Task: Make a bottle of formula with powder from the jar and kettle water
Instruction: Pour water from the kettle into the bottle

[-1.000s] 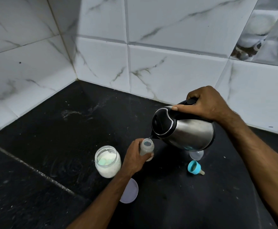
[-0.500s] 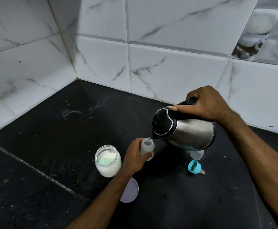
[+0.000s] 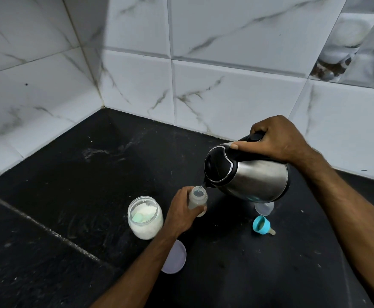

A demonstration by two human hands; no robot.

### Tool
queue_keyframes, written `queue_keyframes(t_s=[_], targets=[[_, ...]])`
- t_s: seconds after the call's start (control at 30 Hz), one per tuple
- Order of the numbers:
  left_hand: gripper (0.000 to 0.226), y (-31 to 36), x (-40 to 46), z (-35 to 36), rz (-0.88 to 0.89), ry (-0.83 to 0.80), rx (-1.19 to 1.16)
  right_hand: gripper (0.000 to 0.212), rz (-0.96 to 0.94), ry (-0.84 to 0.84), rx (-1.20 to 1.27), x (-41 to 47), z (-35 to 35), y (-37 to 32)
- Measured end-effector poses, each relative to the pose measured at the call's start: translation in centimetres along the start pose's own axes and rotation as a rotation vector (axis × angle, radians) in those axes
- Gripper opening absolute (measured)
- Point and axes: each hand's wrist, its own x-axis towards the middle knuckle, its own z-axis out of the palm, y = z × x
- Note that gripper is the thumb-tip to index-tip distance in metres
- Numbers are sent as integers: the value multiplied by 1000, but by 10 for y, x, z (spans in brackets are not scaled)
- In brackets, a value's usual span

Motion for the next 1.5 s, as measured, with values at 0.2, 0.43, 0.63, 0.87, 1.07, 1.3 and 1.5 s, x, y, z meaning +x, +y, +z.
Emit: queue_keyframes(t_s=[0.2,0.43,0.63,0.87,1.07,1.3,1.5], targets=[[55,1,0,0,-9,-12,5,78,12,1,16,0,0,1],[56,0,1,0,-9,-12,7,77,21,4,30,0,-1,1],[57,1,1,-1,-21,-28,10,86,19,4,38,1,0,3],[55,2,0,0,-24,-32,7,71,23,6,47,0,-3,1],[54,0,0,0,-5,-13,12,71,29,4,31,0,-3,0],[53,2,0,-1,7,-6,5,69,17,8,26,0,-4,0],[54,3,0,-1,12,-12,17,64,30,10,37,0,-5,0]])
